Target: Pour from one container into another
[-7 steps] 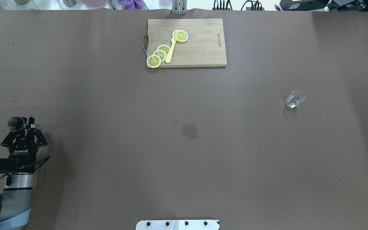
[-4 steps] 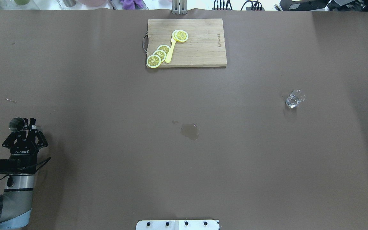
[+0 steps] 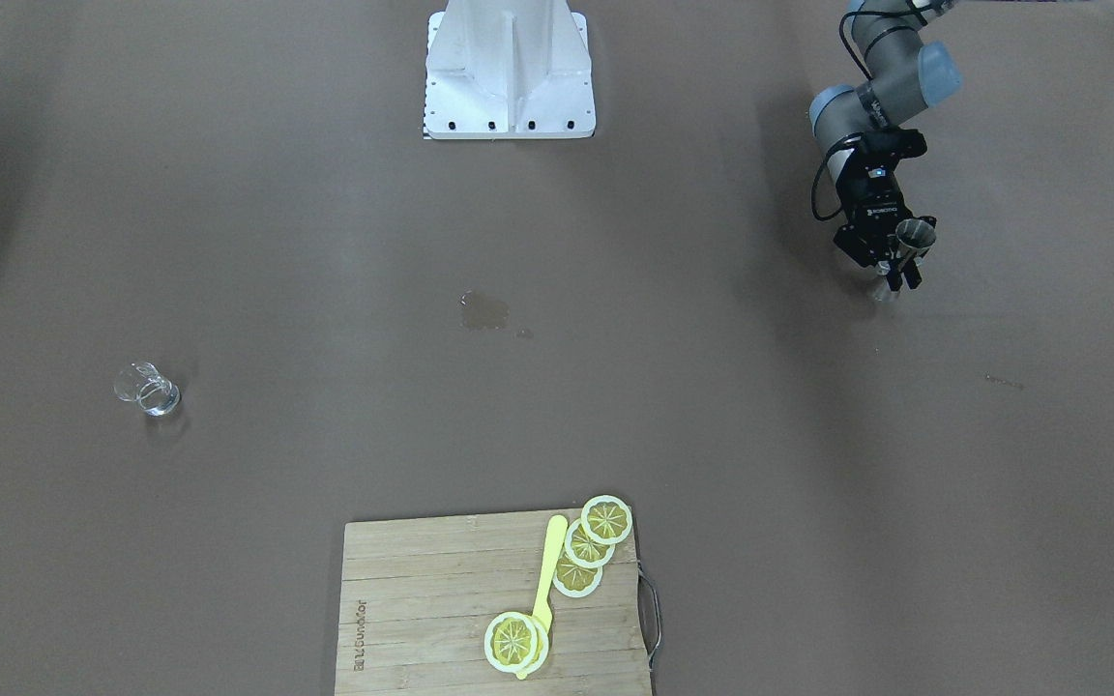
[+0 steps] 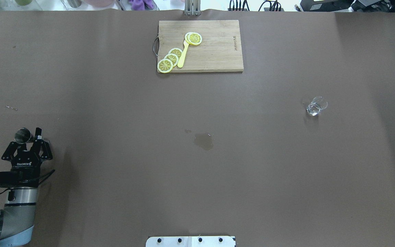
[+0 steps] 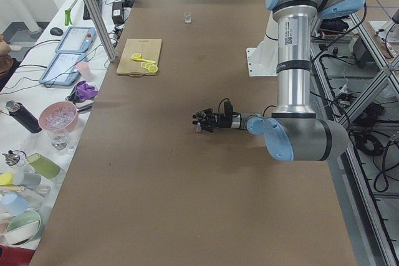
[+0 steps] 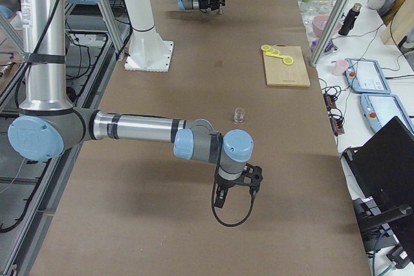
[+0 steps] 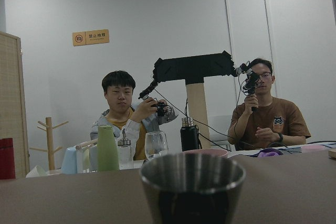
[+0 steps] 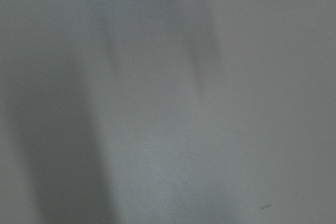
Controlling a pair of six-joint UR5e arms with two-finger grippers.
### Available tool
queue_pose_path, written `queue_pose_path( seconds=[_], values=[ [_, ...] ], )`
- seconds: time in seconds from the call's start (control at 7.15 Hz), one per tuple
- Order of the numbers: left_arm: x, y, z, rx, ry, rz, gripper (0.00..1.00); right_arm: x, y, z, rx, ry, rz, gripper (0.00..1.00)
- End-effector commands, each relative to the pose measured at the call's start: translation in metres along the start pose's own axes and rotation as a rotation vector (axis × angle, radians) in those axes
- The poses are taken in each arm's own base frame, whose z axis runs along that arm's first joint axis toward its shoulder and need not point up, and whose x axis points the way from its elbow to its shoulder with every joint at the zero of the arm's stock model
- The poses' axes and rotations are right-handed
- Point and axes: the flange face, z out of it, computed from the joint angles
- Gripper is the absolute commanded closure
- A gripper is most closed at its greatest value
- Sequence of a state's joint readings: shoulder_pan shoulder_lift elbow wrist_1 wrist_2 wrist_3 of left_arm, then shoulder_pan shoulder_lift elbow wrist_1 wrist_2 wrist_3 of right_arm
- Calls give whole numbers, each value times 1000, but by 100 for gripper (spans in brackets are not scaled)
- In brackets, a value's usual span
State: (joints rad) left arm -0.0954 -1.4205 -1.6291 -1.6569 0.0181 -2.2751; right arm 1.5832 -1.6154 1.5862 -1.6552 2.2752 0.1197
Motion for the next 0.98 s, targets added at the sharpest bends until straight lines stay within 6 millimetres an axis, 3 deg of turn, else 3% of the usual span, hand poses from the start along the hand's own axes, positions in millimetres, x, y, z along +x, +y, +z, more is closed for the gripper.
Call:
queue_pose_path(
  seconds=[0.0,0.14,0.42,0.84],
  values=[
    [0,0,-1,-1,2,0,52,1,1,1,-2,-1,0,0],
    [-1,1,-1,-2,3,3,48,-1,0,-1,2,-3,-10,0],
    [-1,1,-2,-3,4,3,1,-3,-1,-3,6,-5,-21,0],
    [-1,2,-2,7,14,45,1,-5,-3,-5,10,-2,-21,0]
  ],
)
